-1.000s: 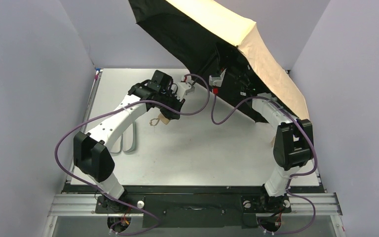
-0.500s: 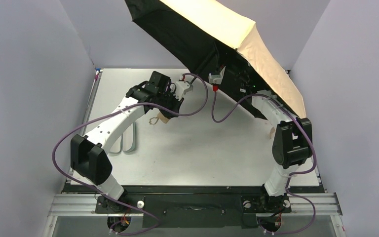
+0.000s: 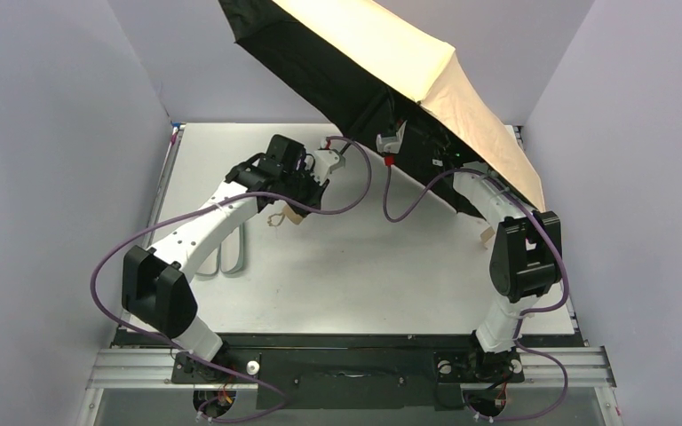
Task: Open the umbrella
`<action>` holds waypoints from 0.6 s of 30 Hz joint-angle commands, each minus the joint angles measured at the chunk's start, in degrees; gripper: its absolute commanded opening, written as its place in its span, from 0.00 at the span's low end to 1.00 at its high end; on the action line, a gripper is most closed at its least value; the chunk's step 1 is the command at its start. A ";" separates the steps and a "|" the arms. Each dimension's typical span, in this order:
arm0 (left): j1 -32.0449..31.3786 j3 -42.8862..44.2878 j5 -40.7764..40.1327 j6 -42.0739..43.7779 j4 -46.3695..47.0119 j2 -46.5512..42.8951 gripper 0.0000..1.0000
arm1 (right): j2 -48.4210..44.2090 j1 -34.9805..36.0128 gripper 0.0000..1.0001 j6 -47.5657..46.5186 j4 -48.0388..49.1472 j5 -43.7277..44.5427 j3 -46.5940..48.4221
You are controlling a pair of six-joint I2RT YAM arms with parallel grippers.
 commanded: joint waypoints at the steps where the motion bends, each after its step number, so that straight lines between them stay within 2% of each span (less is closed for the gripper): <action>1: -0.48 -8.67 -0.29 11.53 -35.84 -2.46 0.00 | -2.38 -18.32 0.03 3.66 16.56 36.82 9.78; 18: -1.59 -13.56 -0.51 11.91 -35.16 -4.38 0.00 | 0.19 -20.11 0.06 3.97 16.49 40.26 13.87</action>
